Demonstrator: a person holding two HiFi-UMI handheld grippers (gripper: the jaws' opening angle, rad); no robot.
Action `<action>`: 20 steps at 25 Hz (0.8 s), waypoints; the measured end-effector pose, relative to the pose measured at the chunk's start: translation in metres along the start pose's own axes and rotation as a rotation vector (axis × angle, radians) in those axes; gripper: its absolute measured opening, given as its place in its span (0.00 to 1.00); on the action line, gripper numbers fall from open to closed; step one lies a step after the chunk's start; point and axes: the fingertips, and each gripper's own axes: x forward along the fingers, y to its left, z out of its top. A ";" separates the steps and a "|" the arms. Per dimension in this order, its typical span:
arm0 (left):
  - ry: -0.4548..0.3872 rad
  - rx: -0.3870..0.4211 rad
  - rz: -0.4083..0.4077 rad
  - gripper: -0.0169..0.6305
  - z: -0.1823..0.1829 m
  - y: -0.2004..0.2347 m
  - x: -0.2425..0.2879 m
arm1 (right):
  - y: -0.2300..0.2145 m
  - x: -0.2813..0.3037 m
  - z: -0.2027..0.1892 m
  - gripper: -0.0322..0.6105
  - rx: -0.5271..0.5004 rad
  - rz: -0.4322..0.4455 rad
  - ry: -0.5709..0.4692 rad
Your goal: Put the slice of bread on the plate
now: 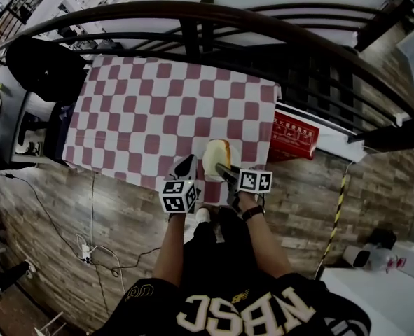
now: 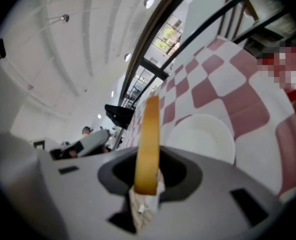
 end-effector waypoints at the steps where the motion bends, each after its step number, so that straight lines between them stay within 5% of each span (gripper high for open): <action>1: 0.009 -0.001 0.000 0.06 -0.003 0.000 0.001 | -0.003 0.001 -0.001 0.20 0.019 -0.003 0.006; 11: 0.011 -0.005 -0.003 0.06 0.002 -0.002 0.005 | -0.031 0.010 -0.019 0.20 0.013 -0.188 0.141; 20: 0.006 0.004 -0.011 0.06 0.008 -0.007 0.008 | -0.048 -0.001 -0.020 0.39 -0.283 -0.412 0.298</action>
